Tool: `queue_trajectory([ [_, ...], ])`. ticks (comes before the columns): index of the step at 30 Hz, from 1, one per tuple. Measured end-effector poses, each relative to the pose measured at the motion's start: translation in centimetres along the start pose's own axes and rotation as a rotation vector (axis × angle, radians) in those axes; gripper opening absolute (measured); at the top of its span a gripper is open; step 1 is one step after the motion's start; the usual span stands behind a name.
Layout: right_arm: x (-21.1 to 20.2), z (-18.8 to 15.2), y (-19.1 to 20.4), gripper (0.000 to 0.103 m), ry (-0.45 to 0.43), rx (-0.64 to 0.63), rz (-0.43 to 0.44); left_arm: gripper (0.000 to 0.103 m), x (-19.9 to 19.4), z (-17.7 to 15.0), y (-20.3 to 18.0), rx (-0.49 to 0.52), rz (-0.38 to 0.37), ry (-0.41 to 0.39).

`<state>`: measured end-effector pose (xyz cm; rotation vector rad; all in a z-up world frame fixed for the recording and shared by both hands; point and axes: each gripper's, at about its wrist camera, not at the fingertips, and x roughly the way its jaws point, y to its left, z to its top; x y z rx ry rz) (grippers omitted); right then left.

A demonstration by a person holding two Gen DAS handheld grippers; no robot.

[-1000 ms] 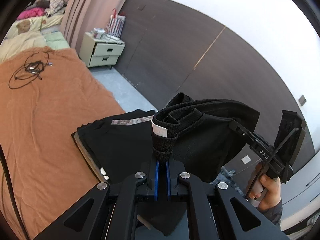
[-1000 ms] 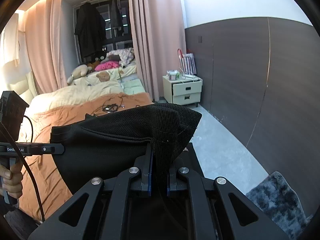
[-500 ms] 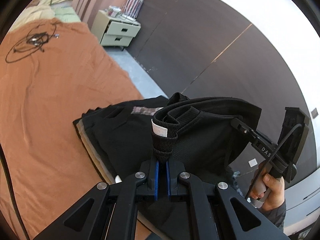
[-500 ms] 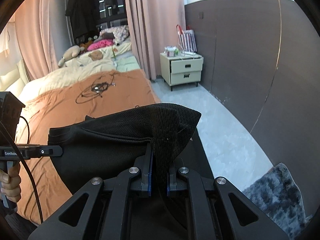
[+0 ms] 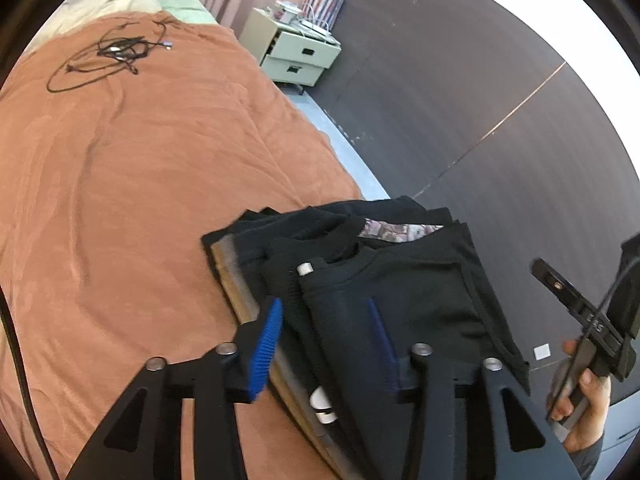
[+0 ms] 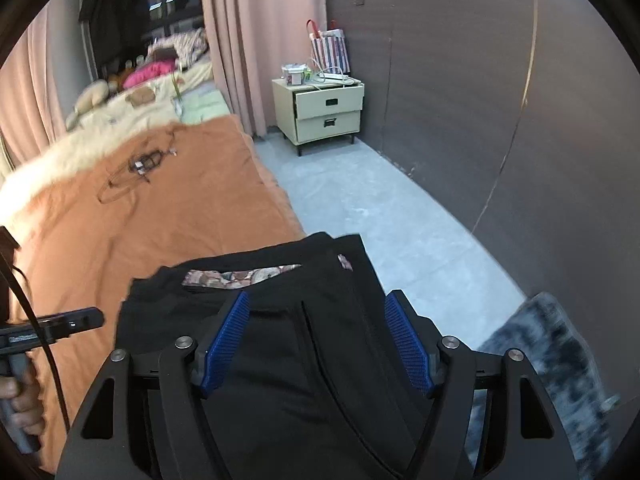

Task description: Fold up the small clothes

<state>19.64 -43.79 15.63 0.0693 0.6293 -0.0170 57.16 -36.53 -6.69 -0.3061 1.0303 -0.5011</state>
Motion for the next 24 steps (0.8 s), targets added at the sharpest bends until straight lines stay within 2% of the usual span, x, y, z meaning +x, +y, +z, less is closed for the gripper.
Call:
queue_trajectory([
  [6, -4.2, -3.1, -2.8, 0.069, 0.004, 0.038, 0.018, 0.048, -0.4, -0.9, 0.3, 0.019, -0.006, 0.022],
  [11, -6.4, -6.3, -3.8, 0.069, 0.013, 0.038, -0.005, 0.048, -1.6, -2.2, -1.0, 0.069, -0.006, 0.028],
  [22, -9.5, -8.9, -2.7, 0.069, 0.005, 0.090, -0.012, 0.051, -7.1, -6.2, -3.4, 0.143, -0.040, 0.023],
  [24, -10.0, -9.5, -2.1, 0.069, 0.004, 0.096, 0.005, 0.056, -8.4, -7.0, -3.7, 0.163, -0.041, 0.015],
])
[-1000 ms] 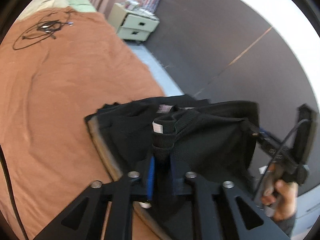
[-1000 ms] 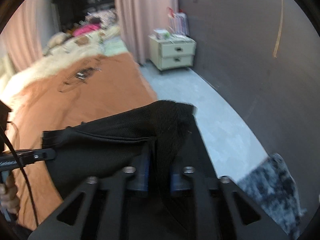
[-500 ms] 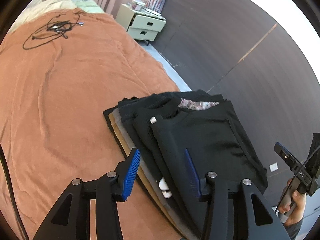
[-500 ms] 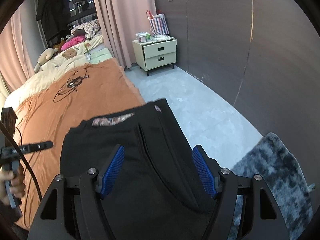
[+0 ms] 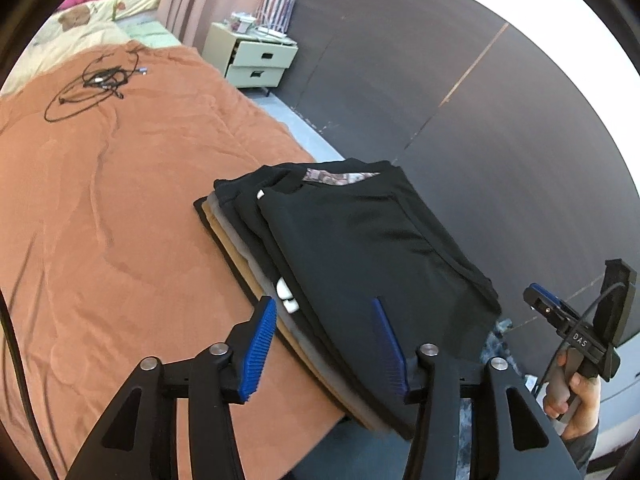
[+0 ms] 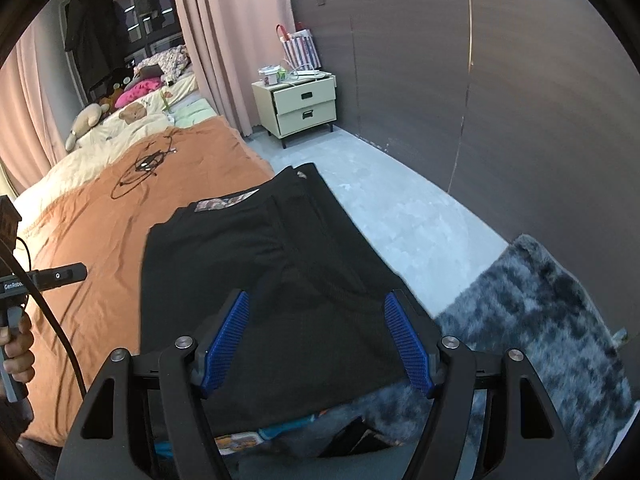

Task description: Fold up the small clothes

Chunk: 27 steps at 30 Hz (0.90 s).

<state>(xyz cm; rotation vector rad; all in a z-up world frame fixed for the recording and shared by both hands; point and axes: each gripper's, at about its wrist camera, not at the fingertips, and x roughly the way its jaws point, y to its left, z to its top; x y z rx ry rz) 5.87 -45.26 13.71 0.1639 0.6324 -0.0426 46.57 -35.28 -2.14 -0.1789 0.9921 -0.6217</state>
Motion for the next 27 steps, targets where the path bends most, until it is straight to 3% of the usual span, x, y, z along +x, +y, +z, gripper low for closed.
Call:
queue_trajectory([
  [5, -2.5, -2.1, 1.8, 0.072, -0.016, -0.004, -0.012, 0.069, -4.2, -2.4, -0.9, 0.053, 0.016, -0.046],
  [7, -4.0, -3.0, 2.7, 0.082, -0.039, -0.003, -0.028, 0.077, -6.2, -3.5, -1.1, 0.076, 0.018, -0.063],
  [10, -6.8, -4.3, 4.9, 0.087, -0.080, -0.030, -0.013, 0.094, -9.4, -5.2, -1.7, 0.133, 0.023, -0.102],
  [12, -8.0, -5.2, 6.0, 0.100, -0.095, -0.044, -0.011, 0.103, -12.3, -6.9, -1.8, 0.153, 0.022, -0.149],
  [20, -12.0, -9.9, 10.2, 0.103, -0.150, -0.105, 0.044, 0.103, -19.8, -12.3, -0.9, 0.195, 0.038, -0.227],
  [27, -13.1, -13.8, 11.4, 0.103, -0.149, -0.097, 0.087, 0.103, -24.6, -17.6, 0.8, 0.208, 0.086, -0.294],
])
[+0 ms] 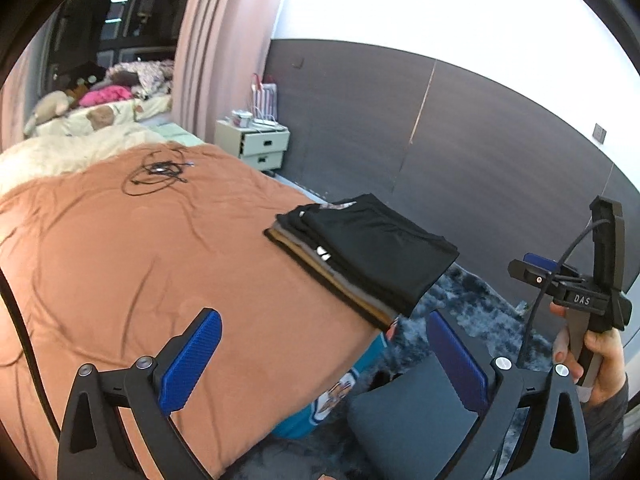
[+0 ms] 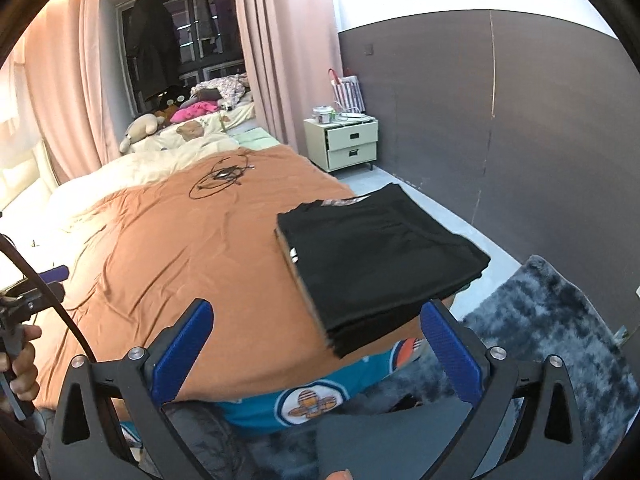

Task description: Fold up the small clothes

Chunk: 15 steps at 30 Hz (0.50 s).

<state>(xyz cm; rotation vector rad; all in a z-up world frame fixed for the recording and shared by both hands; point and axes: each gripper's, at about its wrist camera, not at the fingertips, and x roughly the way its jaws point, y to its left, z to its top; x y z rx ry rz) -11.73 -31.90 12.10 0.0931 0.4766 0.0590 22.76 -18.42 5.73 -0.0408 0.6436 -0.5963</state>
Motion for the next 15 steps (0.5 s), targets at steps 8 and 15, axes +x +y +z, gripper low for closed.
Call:
queue_trajectory([
  [8, -2.4, -3.3, 1.6, 0.103, -0.035, 0.008, 0.018, 0.103, -5.0, -4.9, 1.3, 0.027, 0.071, -0.046],
  [15, -4.6, -6.6, 3.4, 0.103, -0.054, 0.000, 0.032, 0.103, -8.8, -7.7, 1.6, 0.051, 0.118, -0.098],
])
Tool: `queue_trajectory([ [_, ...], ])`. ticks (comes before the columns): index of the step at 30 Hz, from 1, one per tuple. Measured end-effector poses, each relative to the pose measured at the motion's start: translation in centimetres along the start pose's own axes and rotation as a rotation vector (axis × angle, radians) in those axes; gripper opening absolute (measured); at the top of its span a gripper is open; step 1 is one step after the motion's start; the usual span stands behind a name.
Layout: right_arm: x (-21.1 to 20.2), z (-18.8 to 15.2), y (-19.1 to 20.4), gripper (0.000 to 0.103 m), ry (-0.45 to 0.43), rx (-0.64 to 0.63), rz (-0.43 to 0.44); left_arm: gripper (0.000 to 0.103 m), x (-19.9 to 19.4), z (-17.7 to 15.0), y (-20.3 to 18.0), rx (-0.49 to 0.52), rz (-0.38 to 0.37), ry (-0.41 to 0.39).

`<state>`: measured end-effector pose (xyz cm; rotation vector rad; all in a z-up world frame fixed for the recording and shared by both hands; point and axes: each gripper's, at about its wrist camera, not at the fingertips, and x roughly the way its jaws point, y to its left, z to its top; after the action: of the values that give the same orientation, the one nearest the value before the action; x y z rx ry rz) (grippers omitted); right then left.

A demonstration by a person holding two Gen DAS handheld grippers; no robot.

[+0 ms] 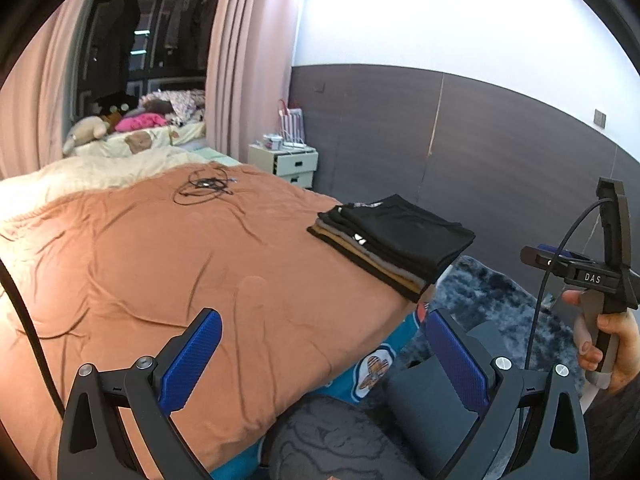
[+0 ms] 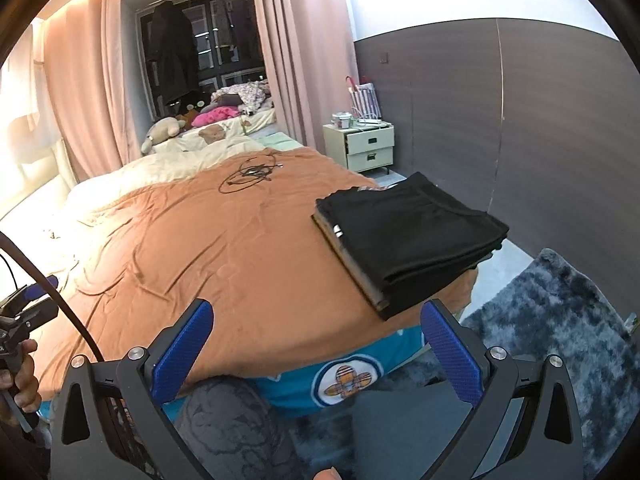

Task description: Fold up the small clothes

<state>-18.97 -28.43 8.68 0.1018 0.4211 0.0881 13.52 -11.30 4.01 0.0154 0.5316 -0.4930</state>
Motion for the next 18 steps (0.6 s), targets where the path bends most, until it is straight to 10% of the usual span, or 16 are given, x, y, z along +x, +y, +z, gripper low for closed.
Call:
queue_trajectory([
  [18, -1.0, -4.9, 1.3, 0.103, -0.034, -0.004, 0.111, 0.103, -8.0, -4.6, 2.4, -0.062, 0.126, -0.130],
])
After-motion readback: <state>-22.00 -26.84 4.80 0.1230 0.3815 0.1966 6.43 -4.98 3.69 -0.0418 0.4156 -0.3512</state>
